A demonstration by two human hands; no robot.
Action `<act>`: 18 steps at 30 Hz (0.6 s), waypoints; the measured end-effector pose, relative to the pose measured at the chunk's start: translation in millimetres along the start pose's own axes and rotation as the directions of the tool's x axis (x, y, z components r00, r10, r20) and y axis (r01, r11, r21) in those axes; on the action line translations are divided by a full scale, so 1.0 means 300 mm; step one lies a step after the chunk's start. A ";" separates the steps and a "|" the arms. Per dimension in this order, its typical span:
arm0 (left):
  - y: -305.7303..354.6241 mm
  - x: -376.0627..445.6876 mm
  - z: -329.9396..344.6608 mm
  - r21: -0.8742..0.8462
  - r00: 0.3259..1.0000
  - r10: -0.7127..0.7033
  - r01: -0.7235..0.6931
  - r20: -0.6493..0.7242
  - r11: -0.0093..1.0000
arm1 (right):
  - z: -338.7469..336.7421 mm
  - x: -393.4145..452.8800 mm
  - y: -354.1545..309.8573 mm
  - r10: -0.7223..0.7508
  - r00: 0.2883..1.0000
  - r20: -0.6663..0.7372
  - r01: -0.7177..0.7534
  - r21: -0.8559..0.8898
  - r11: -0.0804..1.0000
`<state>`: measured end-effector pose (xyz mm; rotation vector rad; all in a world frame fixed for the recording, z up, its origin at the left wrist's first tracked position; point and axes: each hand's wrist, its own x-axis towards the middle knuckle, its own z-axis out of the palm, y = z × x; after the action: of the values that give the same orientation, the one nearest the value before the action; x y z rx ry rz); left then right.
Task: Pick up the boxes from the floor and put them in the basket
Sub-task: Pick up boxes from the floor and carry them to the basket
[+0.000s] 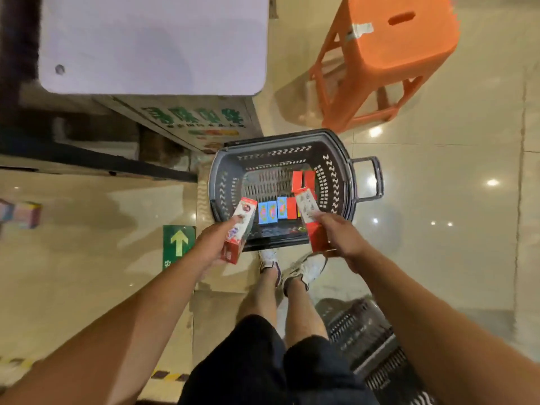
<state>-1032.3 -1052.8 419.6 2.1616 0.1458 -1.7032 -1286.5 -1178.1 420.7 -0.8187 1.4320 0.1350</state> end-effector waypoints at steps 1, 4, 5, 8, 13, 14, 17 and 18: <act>0.025 0.069 0.036 -0.035 1.000 -0.022 0.022 0.006 0.999 | 0.023 0.087 -0.004 -0.007 1.000 0.013 0.007 0.023 1.000; 0.093 0.302 0.105 -0.125 0.998 -0.056 0.053 -0.017 0.991 | 0.097 0.346 0.000 -0.001 1.000 -0.010 0.002 0.071 0.997; 0.114 0.385 0.126 -0.139 0.998 -0.066 0.062 -0.020 0.988 | 0.122 0.435 0.010 0.003 0.999 -0.032 0.000 0.084 0.996; 0.167 0.632 0.185 -0.142 0.998 -0.060 0.061 0.014 0.988 | 0.197 0.698 0.045 0.013 0.996 -0.087 -0.006 0.079 0.997; 0.203 0.995 0.297 -0.105 0.998 -0.057 0.054 -0.025 0.993 | 0.294 1.103 0.135 0.021 0.993 -0.115 -0.016 0.046 0.999; 0.202 1.054 0.320 -0.069 0.998 -0.060 0.057 -0.031 0.996 | 0.308 1.166 0.150 0.042 0.992 -0.118 -0.038 0.044 0.998; 0.185 1.217 0.374 0.024 0.996 -0.084 0.084 -0.025 0.996 | 0.338 1.323 0.207 0.090 0.989 -0.114 -0.090 0.003 0.996; 0.179 1.266 0.391 0.049 0.995 -0.095 0.096 -0.024 0.994 | 0.343 1.360 0.221 0.092 0.990 -0.102 -0.095 -0.020 0.995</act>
<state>-1024.4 -1202.2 47.3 2.2433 0.2189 -1.7531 -1164.5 -1227.5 15.7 -0.7884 1.5680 0.1856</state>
